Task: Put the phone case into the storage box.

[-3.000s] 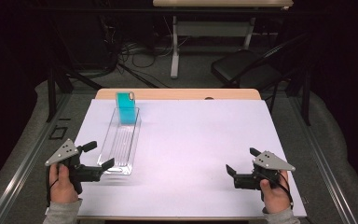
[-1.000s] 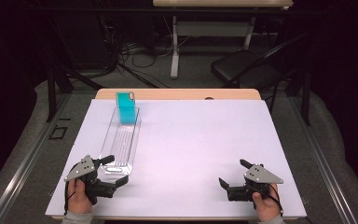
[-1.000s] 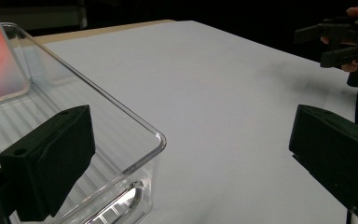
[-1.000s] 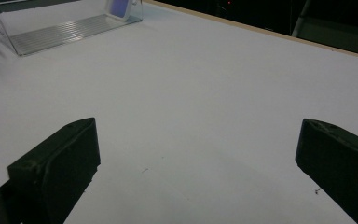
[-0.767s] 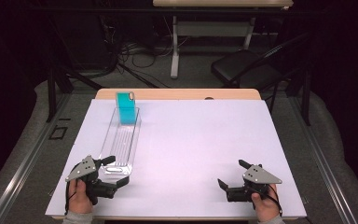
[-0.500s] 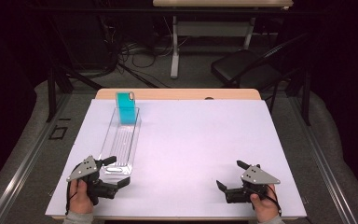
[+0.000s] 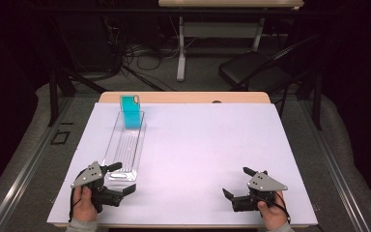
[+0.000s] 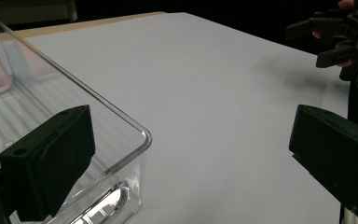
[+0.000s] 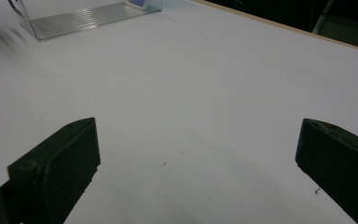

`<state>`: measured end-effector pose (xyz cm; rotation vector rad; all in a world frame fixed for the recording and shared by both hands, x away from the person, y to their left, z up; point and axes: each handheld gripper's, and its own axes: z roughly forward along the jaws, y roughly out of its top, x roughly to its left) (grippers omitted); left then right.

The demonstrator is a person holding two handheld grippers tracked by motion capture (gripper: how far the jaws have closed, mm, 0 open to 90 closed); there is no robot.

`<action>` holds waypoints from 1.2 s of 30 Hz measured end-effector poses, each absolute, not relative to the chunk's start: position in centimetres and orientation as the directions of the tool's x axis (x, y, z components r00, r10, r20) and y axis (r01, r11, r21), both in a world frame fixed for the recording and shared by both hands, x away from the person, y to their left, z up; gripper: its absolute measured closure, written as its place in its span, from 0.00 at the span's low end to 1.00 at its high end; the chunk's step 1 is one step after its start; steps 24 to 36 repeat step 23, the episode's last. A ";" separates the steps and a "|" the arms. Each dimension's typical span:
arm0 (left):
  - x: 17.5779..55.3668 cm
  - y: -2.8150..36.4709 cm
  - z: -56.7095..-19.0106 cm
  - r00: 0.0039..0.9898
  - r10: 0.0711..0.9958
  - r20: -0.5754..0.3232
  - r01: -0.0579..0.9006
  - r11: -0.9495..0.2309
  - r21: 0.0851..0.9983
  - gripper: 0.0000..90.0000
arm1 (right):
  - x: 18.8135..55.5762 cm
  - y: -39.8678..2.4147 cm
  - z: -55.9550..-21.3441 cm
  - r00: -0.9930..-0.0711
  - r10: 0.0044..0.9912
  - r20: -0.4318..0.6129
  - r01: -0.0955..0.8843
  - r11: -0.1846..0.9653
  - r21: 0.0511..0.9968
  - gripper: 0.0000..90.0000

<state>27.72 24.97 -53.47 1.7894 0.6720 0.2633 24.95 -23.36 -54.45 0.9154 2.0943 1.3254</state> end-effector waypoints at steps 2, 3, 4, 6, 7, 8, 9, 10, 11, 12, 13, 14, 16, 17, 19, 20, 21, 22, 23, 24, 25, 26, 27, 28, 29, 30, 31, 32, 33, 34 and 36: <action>27.7 25.0 -53.5 0.811 0.564 -0.155 0.309 -0.187 0.933 0.00 | 24.9 -23.4 -54.4 -0.653 0.755 -0.055 0.273 0.303 0.913 0.00; 27.7 25.0 -53.5 0.811 0.564 -0.155 0.309 -0.188 0.932 0.00 | 24.9 -23.4 -54.4 -0.654 0.755 -0.056 0.272 0.304 0.913 0.00; 27.7 25.0 -53.5 0.811 0.565 -0.156 0.309 -0.187 0.932 0.00 | 24.9 -23.4 -54.5 -0.654 0.755 -0.057 0.272 0.304 0.913 0.00; 27.7 25.0 -53.5 0.810 0.565 -0.156 0.310 -0.187 0.932 0.00 | 25.0 -23.3 -54.5 -0.654 0.754 -0.057 0.272 0.305 0.913 0.00; 27.7 25.0 -53.5 0.807 0.570 -0.154 0.311 -0.188 0.932 0.00 | 25.0 -23.3 -54.5 -0.655 0.754 -0.058 0.272 0.306 0.912 0.00; 27.7 25.0 -53.5 0.807 0.570 -0.154 0.311 -0.189 0.932 0.00 | 25.0 -23.3 -54.5 -0.655 0.753 -0.058 0.272 0.307 0.912 0.00; 27.7 25.0 -53.5 0.807 0.570 -0.154 0.311 -0.189 0.931 0.00 | 25.0 -23.3 -54.5 -0.655 0.753 -0.058 0.272 0.306 0.912 0.00; 27.7 25.0 -53.5 0.809 0.567 -0.156 0.311 -0.188 0.932 0.00 | 25.0 -23.3 -54.5 -0.655 0.753 -0.057 0.272 0.306 0.912 0.00; 27.8 25.0 -53.5 0.809 0.567 -0.155 0.311 -0.189 0.932 0.00 | 25.0 -23.3 -54.5 -0.655 0.754 -0.057 0.272 0.306 0.912 0.00; 27.8 25.0 -53.5 0.809 0.567 -0.154 0.310 -0.190 0.931 0.00 | 25.0 -23.3 -54.5 -0.654 0.754 -0.056 0.272 0.304 0.913 0.00; 27.8 25.0 -53.5 0.809 0.568 -0.153 0.310 -0.191 0.931 0.00 | 25.0 -23.3 -54.5 -0.654 0.754 -0.056 0.274 0.305 0.912 0.00; 27.8 25.0 -53.5 0.807 0.571 -0.153 0.312 -0.191 0.931 0.00 | 25.0 -23.3 -54.5 -0.654 0.754 -0.057 0.273 0.306 0.912 0.00; 27.8 25.0 -53.5 0.806 0.571 -0.154 0.313 -0.191 0.931 0.00 | 25.0 -23.3 -54.5 -0.654 0.754 -0.058 0.271 0.305 0.913 0.00; 27.8 25.0 -53.5 0.806 0.571 -0.155 0.313 -0.189 0.931 0.00 | 25.0 -23.3 -54.5 -0.654 0.754 -0.059 0.272 0.307 0.912 0.00; 27.8 25.0 -53.5 0.805 0.572 -0.156 0.314 -0.188 0.931 0.00 | 25.0 -23.3 -54.5 -0.653 0.755 -0.058 0.272 0.305 0.913 0.00; 27.8 25.0 -53.5 0.805 0.572 -0.156 0.314 -0.188 0.931 0.00 | 25.0 -23.3 -54.5 -0.653 0.755 -0.057 0.273 0.305 0.912 0.00; 27.8 25.0 -53.5 0.806 0.571 -0.155 0.313 -0.188 0.931 0.00 | 24.9 -23.3 -54.5 -0.653 0.755 -0.058 0.272 0.305 0.913 0.00; 27.8 25.0 -53.5 0.806 0.572 -0.156 0.313 -0.188 0.931 0.00 | 24.9 -23.4 -54.5 -0.654 0.754 -0.059 0.271 0.307 0.912 0.00; 27.8 25.0 -53.5 0.806 0.571 -0.155 0.313 -0.188 0.931 0.00 | 24.9 -23.4 -54.5 -0.654 0.755 -0.058 0.272 0.306 0.912 0.00; 27.8 25.0 -53.5 0.806 0.571 -0.155 0.313 -0.188 0.931 0.00 | 24.9 -23.4 -54.5 -0.654 0.755 -0.058 0.272 0.306 0.912 0.00; 27.8 25.0 -53.5 0.806 0.571 -0.155 0.313 -0.188 0.931 0.00 | 24.9 -23.4 -54.5 -0.654 0.755 -0.058 0.272 0.306 0.912 0.00; 27.8 25.0 -53.5 0.806 0.571 -0.155 0.313 -0.188 0.931 0.00 | 24.9 -23.4 -54.5 -0.654 0.755 -0.058 0.272 0.306 0.912 0.00; 27.8 25.0 -53.5 0.806 0.571 -0.155 0.313 -0.188 0.931 0.00 | 24.9 -23.4 -54.5 -0.654 0.755 -0.058 0.272 0.306 0.912 0.00; 27.8 25.0 -53.5 0.806 0.571 -0.155 0.313 -0.188 0.931 0.00 | 24.9 -23.4 -54.5 -0.654 0.755 -0.058 0.272 0.306 0.912 0.00; 27.8 25.0 -53.5 0.806 0.571 -0.155 0.313 -0.188 0.931 0.00 | 24.9 -23.4 -54.5 -0.654 0.755 -0.058 0.272 0.306 0.912 0.00; 27.8 25.0 -53.5 0.806 0.571 -0.155 0.313 -0.188 0.931 0.00 | 24.9 -23.4 -54.5 -0.654 0.755 -0.058 0.272 0.306 0.912 0.00; 27.8 25.0 -53.5 0.806 0.571 -0.155 0.313 -0.188 0.931 0.00 | 24.9 -23.4 -54.5 -0.654 0.755 -0.058 0.272 0.306 0.912 0.00; 27.8 25.0 -53.5 0.806 0.571 -0.155 0.313 -0.188 0.931 0.00 | 24.9 -23.4 -54.5 -0.654 0.755 -0.058 0.272 0.306 0.912 0.00; 27.8 25.0 -53.5 0.806 0.571 -0.155 0.313 -0.188 0.931 0.00 | 24.9 -23.4 -54.5 -0.654 0.755 -0.058 0.272 0.306 0.912 0.00; 27.8 25.0 -53.5 0.806 0.571 -0.155 0.313 -0.188 0.931 0.00 | 24.9 -23.4 -54.5 -0.654 0.755 -0.058 0.272 0.306 0.912 0.00; 27.8 25.0 -53.5 0.806 0.571 -0.155 0.313 -0.188 0.931 0.00 | 24.9 -23.4 -54.5 -0.654 0.755 -0.058 0.272 0.306 0.912 0.00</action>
